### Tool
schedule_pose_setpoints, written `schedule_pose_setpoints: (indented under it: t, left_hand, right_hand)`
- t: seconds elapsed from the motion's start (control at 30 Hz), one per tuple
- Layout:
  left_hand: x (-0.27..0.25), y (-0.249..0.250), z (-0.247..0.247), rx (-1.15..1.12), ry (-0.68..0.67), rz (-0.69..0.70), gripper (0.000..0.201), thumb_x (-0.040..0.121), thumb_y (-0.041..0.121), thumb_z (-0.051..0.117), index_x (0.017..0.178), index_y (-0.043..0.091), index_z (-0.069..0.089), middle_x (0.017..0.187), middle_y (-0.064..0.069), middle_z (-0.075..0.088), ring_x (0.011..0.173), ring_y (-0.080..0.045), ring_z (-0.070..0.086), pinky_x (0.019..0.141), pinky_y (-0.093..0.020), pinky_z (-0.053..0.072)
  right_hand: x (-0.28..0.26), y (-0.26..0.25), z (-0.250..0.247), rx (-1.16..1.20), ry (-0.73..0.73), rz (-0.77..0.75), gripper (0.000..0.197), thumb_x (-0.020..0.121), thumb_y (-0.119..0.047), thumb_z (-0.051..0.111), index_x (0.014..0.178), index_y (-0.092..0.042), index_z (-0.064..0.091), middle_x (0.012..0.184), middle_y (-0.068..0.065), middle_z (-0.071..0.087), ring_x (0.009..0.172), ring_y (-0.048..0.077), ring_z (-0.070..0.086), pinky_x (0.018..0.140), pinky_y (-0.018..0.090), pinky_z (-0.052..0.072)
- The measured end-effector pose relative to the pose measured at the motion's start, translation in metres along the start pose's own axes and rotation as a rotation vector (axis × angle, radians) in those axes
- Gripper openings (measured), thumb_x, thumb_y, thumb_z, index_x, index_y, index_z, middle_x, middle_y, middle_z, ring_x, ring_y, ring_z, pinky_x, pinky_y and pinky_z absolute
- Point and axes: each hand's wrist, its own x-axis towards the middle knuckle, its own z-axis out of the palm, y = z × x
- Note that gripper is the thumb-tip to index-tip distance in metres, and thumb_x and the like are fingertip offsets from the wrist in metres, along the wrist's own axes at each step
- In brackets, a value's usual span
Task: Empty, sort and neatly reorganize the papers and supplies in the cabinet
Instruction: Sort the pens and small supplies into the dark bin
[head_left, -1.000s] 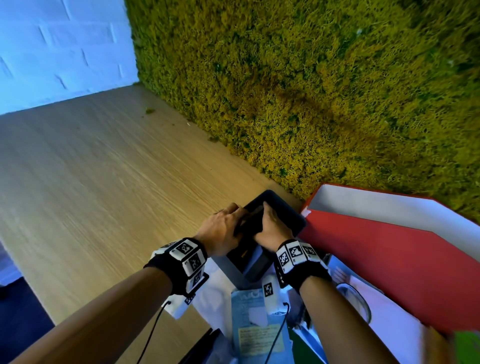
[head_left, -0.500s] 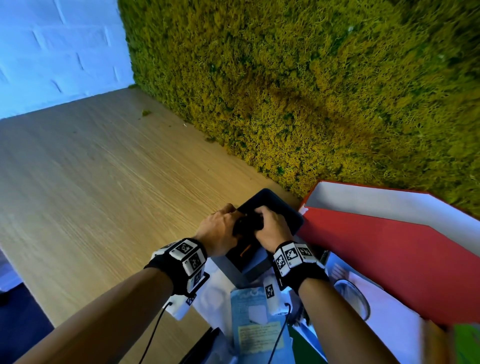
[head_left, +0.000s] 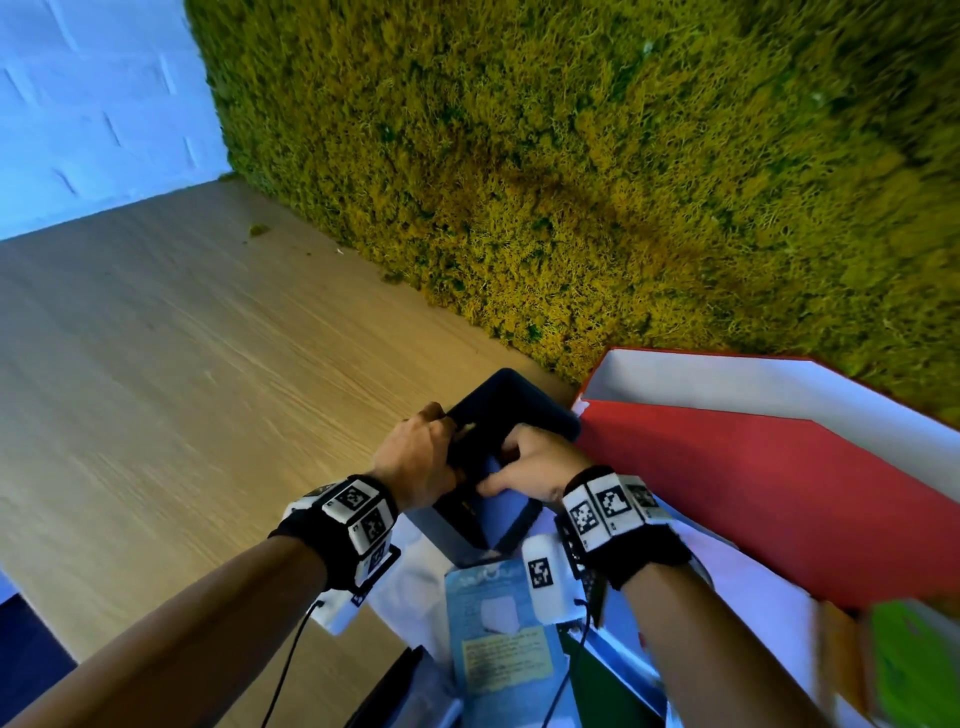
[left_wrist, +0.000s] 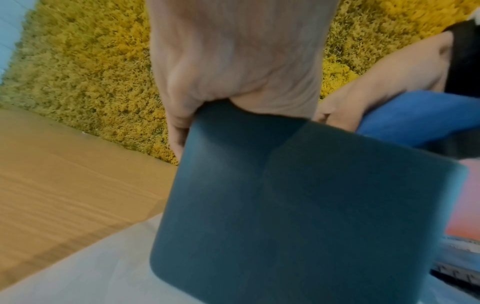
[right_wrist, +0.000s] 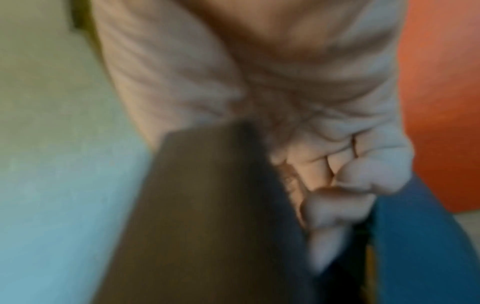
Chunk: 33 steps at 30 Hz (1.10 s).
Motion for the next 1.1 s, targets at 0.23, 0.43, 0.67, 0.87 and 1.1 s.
schedule_pose_setpoints:
  t: [0.23, 0.43, 0.67, 0.87, 1.1]
  left_hand:
    - [0.000, 0.003, 0.000, 0.016, -0.023, -0.016, 0.048, 0.080, 0.030, 0.068, 0.123, 0.012, 0.059, 0.118, -0.010, 0.055, 0.102, -0.036, 0.063, 0.084, -0.038, 0.049]
    - [-0.003, -0.007, 0.004, -0.068, 0.094, 0.033, 0.032, 0.090, 0.031, 0.053, 0.105, 0.008, 0.069, 0.100, -0.016, 0.061, 0.085, -0.041, 0.063, 0.069, -0.041, 0.049]
    - [-0.003, -0.017, 0.009, -0.082, 0.080, 0.055, 0.066, 0.087, 0.052, 0.020, 0.102, 0.016, 0.072, 0.097, -0.010, 0.061, 0.080, -0.039, 0.063, 0.067, -0.043, 0.052]
    - [-0.008, -0.015, 0.003, -0.124, -0.029, -0.001, 0.049, 0.080, 0.046, 0.044, 0.115, 0.022, 0.070, 0.108, -0.007, 0.058, 0.093, -0.035, 0.062, 0.081, -0.039, 0.051]
    - [-0.006, -0.013, -0.006, -0.084, -0.133, 0.003, 0.065, 0.071, 0.051, 0.071, 0.132, 0.031, 0.059, 0.117, -0.004, 0.050, 0.103, -0.030, 0.059, 0.089, -0.035, 0.048]
  right_hand:
    - [-0.005, -0.001, -0.015, 0.275, 0.244, 0.091, 0.063, 0.080, -0.034, 0.064, 0.135, -0.014, 0.039, 0.130, 0.012, 0.054, 0.118, 0.031, 0.052, 0.094, 0.037, 0.046]
    - [0.004, -0.019, 0.016, 0.296, 0.293, 0.116, 0.052, 0.082, -0.037, 0.061, 0.122, -0.008, 0.044, 0.120, 0.019, 0.061, 0.108, 0.036, 0.061, 0.090, 0.044, 0.051]
    - [0.021, -0.019, 0.041, 0.286, 0.146, 0.117, 0.051, 0.087, -0.027, 0.063, 0.128, -0.003, 0.047, 0.128, 0.018, 0.059, 0.116, 0.031, 0.058, 0.090, 0.031, 0.046]
    - [0.019, -0.022, 0.034, 0.195, 0.112, 0.139, 0.030, 0.091, -0.015, 0.054, 0.115, 0.001, 0.059, 0.120, 0.020, 0.062, 0.112, 0.034, 0.058, 0.082, 0.032, 0.046]
    - [0.019, -0.024, 0.020, 0.144, -0.078, 0.029, 0.022, 0.090, -0.027, 0.056, 0.102, -0.009, 0.061, 0.099, 0.008, 0.062, 0.089, 0.022, 0.056, 0.063, 0.025, 0.042]
